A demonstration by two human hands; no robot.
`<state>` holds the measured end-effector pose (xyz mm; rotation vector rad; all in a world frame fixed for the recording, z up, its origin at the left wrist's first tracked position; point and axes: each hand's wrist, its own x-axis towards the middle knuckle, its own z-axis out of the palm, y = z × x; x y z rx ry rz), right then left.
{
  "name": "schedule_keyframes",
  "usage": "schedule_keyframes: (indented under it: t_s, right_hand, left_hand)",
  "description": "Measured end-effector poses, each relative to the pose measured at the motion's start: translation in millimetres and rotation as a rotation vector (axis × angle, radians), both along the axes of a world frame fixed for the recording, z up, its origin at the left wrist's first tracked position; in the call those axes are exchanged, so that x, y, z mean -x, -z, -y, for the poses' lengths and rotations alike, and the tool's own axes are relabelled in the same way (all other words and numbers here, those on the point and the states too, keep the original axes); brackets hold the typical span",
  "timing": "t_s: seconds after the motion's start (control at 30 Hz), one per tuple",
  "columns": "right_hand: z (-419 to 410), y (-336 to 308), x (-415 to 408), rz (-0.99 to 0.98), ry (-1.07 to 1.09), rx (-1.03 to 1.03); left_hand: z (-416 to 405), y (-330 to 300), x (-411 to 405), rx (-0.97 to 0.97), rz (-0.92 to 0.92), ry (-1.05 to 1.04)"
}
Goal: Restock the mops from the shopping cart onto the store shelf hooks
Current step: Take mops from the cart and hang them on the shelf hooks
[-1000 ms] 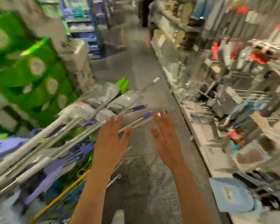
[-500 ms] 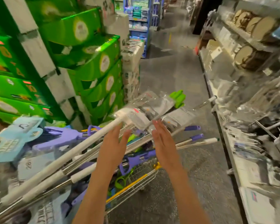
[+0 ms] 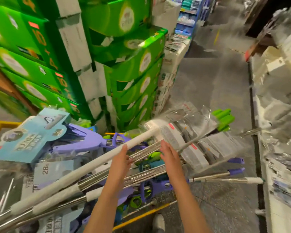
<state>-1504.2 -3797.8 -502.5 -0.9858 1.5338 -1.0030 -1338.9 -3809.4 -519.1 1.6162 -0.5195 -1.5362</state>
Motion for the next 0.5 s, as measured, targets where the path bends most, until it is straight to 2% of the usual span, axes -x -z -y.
schedule_keyframes:
  t_s: [0.03, 0.1, 0.2, 0.27, 0.37, 0.5]
  right_hand:
    - [8.4, 6.6, -1.6, 0.048, 0.007, -0.028]
    - [25.8, 17.7, -2.3, 0.14, 0.001, -0.079]
    - [54.0, 26.2, 2.3, 0.214, 0.001, -0.175]
    - [69.8, 27.1, 6.4, 0.205, -0.002, -0.219]
    - [82.4, 28.4, 13.7, 0.064, -0.041, -0.232]
    - [82.1, 34.8, 28.0, 0.08, 0.001, -0.379]
  left_hand:
    - [2.1, 0.4, -0.2, -0.046, -0.155, -0.097]
    - [6.4, -0.7, -1.6, -0.081, -0.345, -0.224]
    - [13.9, 1.5, 3.1, -0.092, -0.427, -0.325]
    - [17.8, 4.6, 10.5, -0.089, -0.374, -0.351]
    - [18.7, 9.7, 20.2, -0.068, -0.187, -0.31]
    - [13.3, 12.5, 25.7, -0.161, -0.039, -0.303]
